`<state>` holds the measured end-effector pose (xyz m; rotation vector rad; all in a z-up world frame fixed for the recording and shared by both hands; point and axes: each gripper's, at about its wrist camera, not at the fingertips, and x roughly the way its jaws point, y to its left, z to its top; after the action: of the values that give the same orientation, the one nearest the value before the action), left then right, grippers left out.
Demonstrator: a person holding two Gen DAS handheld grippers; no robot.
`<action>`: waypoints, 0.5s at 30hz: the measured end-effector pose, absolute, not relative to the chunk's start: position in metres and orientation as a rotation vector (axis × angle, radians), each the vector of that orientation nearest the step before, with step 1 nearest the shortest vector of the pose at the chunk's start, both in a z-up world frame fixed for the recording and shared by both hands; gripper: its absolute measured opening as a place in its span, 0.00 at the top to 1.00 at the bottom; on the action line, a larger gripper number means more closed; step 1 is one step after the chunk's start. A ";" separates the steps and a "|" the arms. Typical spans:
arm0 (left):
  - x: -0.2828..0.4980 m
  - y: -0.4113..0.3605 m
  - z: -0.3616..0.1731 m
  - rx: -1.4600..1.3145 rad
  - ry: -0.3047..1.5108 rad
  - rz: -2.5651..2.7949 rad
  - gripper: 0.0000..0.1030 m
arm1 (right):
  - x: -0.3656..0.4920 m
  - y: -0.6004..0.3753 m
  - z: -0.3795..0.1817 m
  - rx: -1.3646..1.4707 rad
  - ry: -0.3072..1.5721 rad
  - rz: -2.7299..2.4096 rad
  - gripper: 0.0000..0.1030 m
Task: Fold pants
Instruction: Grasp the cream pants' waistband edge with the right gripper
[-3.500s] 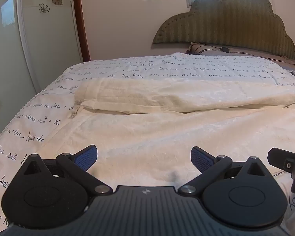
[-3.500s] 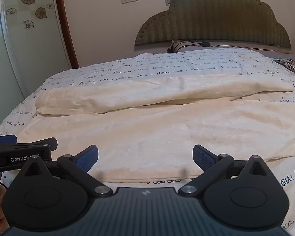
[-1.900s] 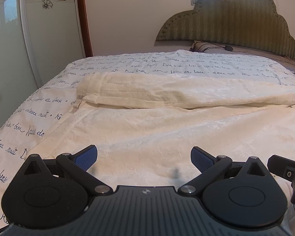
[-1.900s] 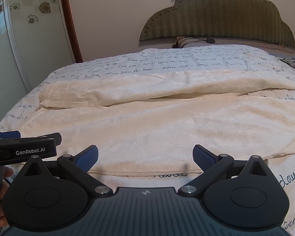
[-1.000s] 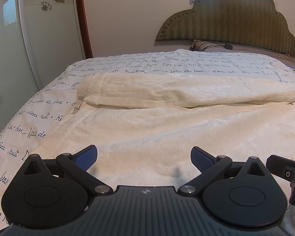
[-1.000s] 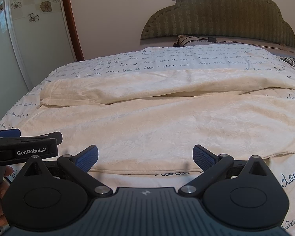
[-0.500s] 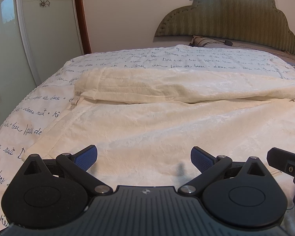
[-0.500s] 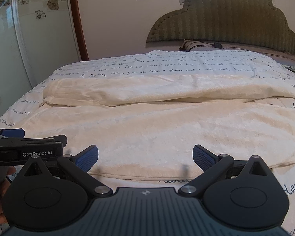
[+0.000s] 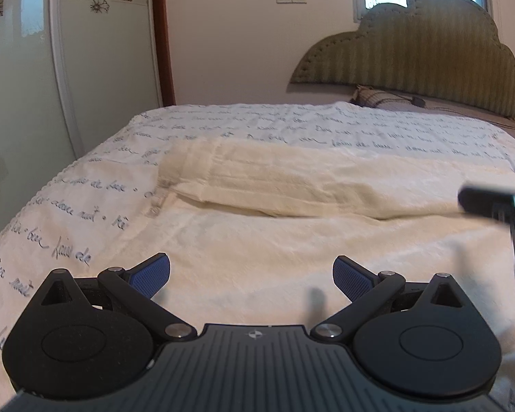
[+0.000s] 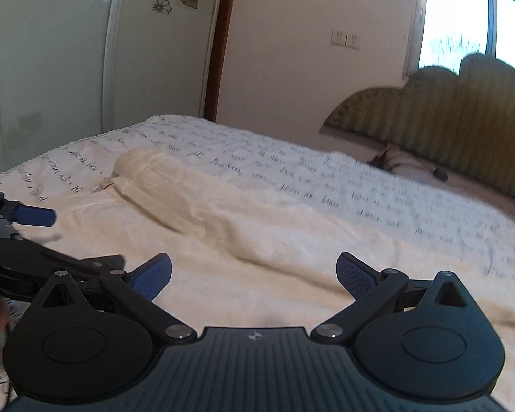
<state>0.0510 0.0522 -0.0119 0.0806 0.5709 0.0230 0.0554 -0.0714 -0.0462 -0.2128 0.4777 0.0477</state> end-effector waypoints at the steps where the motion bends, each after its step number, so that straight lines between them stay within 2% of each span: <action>1: 0.056 0.055 -0.012 0.090 0.564 0.043 0.00 | 0.065 -0.070 -0.043 -0.245 0.448 0.017 0.00; 4: 0.071 0.061 -0.016 0.121 0.551 0.095 0.00 | 0.103 -0.074 -0.037 -0.276 0.410 -0.027 0.00; 6: 0.079 0.065 -0.021 0.117 0.561 0.101 0.00 | 0.147 -0.084 -0.041 -0.260 0.530 0.006 0.00; 8: 0.085 0.066 -0.029 0.103 0.582 0.080 0.00 | 0.182 -0.092 -0.047 -0.243 0.570 0.069 0.01; 13: 0.090 0.060 -0.048 0.147 0.612 0.056 0.00 | 0.237 -0.102 -0.053 -0.221 0.430 0.278 0.00; 15: 0.088 0.057 -0.052 0.163 0.600 0.052 0.00 | 0.266 -0.098 -0.057 -0.253 0.476 0.294 0.00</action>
<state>0.0877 0.0568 -0.0516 0.1630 0.6001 0.0515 0.2664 -0.0975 -0.0574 -0.2533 0.4757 0.2941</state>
